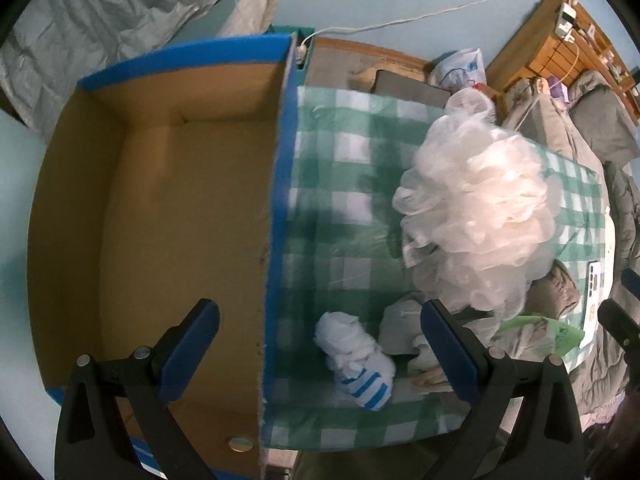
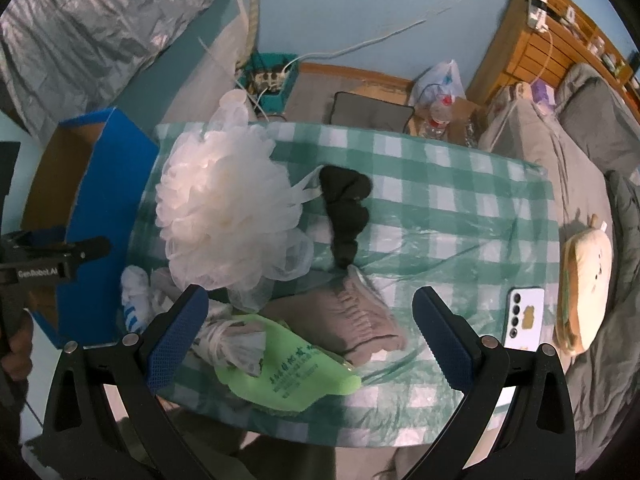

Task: Organize soft objects
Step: 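Lower the right tool onto the grey-white twisted cloth bundle and close it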

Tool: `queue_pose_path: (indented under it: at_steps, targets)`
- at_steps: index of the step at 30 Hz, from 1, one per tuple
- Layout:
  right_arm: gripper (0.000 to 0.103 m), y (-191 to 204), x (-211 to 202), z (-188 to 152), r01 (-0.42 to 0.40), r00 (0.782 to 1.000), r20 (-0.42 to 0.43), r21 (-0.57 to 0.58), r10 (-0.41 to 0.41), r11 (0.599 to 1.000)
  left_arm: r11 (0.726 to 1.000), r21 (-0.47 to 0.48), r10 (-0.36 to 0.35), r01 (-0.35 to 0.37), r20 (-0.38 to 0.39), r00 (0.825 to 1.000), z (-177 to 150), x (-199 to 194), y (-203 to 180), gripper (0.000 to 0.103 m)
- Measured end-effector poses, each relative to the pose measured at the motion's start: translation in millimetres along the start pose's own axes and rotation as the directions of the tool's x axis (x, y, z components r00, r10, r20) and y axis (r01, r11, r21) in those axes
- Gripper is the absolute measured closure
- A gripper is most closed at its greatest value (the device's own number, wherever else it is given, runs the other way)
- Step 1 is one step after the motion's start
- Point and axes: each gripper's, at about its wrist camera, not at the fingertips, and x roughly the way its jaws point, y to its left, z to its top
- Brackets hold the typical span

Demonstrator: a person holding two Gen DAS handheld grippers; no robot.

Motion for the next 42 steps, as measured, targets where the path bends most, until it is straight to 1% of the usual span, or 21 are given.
queue_pose_path:
  at_steps: [2,10,15,19,23,27,30,32,34,39,42]
  targets:
    - [0.002,5,4,1,-0.01,1.0,-0.003,-0.023,0.01,1.0,1.0,-0.011,0.008,-0.008,-0.014,1.0,-2,4,5,0.002]
    - [0.002,27,17,-3,-0.041,0.999,-0.015,-0.1,0.04,0.994,0.998,-0.034,0.043,-0.044,-0.03,0.999,-9,14,20,0.002]
    - [0.002,36,22,-5,-0.044,0.999,-0.032,-0.119,0.041,0.992,0.996,-0.059,0.068,-0.069,-0.034,0.997,-11,18,35,0.002]
    - [0.002,42,22,-8,-0.052,0.998,-0.036,-0.135,0.048,0.99,0.993,-0.087,0.075,-0.08,-0.052,0.996,-12,22,49,0.002]
    - [0.002,53,25,-10,-0.065,0.997,-0.039,-0.177,0.059,0.982,0.992,-0.1,0.074,-0.077,-0.037,0.997,-14,17,61,0.002]
    - [0.002,72,34,-18,-0.089,0.995,-0.067,-0.275,0.074,0.957,0.992,-0.104,0.069,-0.072,-0.033,0.997,-18,12,66,0.001]
    - [0.002,90,43,-28,-0.078,0.996,-0.074,-0.377,0.054,0.923,0.992,-0.115,0.058,-0.06,-0.021,0.998,-25,5,63,0.002]
    - [0.002,99,50,-34,-0.059,0.997,-0.076,-0.426,0.029,0.903,0.992,-0.122,0.043,-0.043,-0.008,0.999,-29,-2,63,0.002]
    - [0.002,106,58,-39,-0.058,0.996,-0.084,-0.466,0.021,0.883,0.992,-0.123,0.027,-0.027,0.003,1.0,-32,-8,58,0.002]
    - [0.005,114,71,-46,-0.095,0.992,-0.116,-0.502,0.043,0.859,0.994,-0.106,0.014,-0.011,0.029,0.999,-46,-21,43,0.002]
    - [0.007,114,76,-47,-0.11,0.991,-0.122,-0.525,0.054,0.844,0.995,-0.1,0.005,-0.001,0.041,0.999,-58,-27,34,0.004]
